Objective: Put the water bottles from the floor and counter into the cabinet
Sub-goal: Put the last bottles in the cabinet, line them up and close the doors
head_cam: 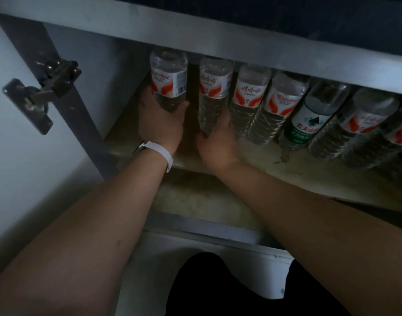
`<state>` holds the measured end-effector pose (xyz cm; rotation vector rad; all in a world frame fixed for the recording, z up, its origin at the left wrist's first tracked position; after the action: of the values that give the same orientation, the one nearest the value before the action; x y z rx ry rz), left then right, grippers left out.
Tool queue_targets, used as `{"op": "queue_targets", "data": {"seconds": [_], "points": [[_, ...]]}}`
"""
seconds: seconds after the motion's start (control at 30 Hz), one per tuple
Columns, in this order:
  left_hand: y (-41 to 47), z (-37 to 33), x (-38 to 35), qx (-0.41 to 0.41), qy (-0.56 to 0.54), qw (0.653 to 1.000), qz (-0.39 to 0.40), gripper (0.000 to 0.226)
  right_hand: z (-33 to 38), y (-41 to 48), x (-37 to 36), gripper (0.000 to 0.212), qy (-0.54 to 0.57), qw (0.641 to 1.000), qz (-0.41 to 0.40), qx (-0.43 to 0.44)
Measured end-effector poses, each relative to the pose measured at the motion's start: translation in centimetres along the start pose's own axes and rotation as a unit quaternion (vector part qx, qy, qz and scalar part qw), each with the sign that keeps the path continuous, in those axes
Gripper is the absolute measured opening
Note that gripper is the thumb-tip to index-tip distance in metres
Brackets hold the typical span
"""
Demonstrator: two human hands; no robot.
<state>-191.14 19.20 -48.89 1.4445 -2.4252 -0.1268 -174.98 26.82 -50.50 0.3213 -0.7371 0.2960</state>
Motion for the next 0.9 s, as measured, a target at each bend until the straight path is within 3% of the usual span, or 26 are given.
{"op": "queue_targets", "data": {"seconds": [0.4,0.9], "points": [[1.4,0.8,0.0,-0.002,-0.003,0.999,-0.033,0.084,0.2,0.4,-0.4,0.095,0.056,0.997,-0.033,-0.039],[2.0,1.1,-0.4,-0.027,0.038,0.999,0.006,0.086,0.1,1.9,-1.1,0.09,-0.008,0.998,-0.06,-0.024]]}}
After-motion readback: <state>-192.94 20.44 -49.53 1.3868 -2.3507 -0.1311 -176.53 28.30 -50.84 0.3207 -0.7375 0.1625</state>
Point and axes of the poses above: each hand's wrist, its own y-axis towards the middle knuckle, its own x-axis out of the back of the hand, z = x × y, the point moved 9 cm from there along y, towards the middle knuckle, and after that the axes turned 5 degrees about -y, right-handed, at the moved point
